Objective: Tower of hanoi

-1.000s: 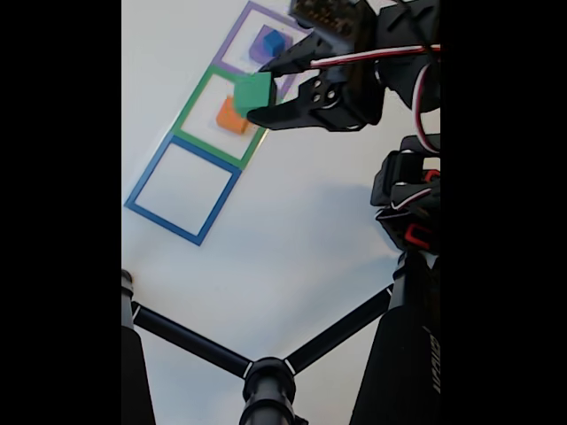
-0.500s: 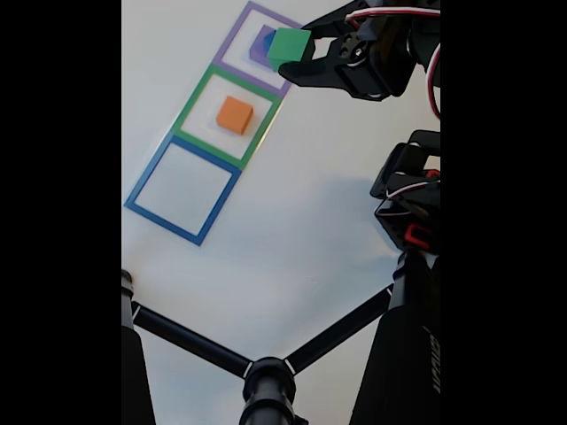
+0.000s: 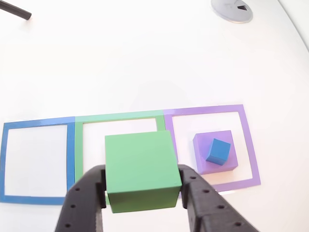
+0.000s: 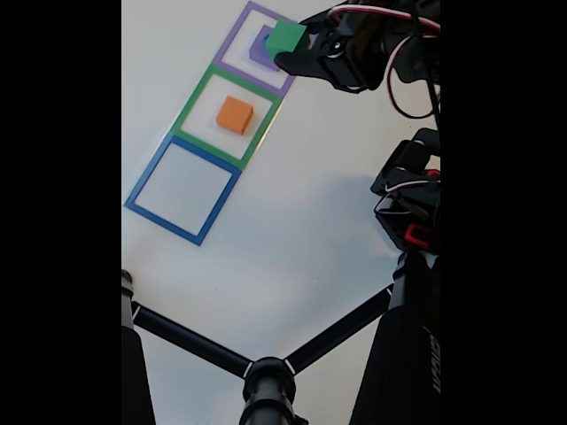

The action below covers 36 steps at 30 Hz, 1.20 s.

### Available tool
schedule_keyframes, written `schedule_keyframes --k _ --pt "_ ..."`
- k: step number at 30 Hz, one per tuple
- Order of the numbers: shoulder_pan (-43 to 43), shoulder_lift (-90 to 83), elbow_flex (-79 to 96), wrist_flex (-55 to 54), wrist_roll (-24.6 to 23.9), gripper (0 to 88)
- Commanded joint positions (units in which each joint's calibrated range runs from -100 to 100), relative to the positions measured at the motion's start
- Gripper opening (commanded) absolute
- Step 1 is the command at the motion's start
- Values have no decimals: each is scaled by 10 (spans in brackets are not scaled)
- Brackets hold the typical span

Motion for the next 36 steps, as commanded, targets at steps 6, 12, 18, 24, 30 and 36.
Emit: schedule_keyframes --k 6,12,18,24,30,36 --pt "2 6 385 -478 0 46" --pt "-18 90 528 -735 0 45" --pt "-35 202 584 -910 0 44" --pt "-42 306 602 -1037 0 44" --pt "-49 377 608 -1112 0 44" --pt "-50 439 609 -1171 0 43"
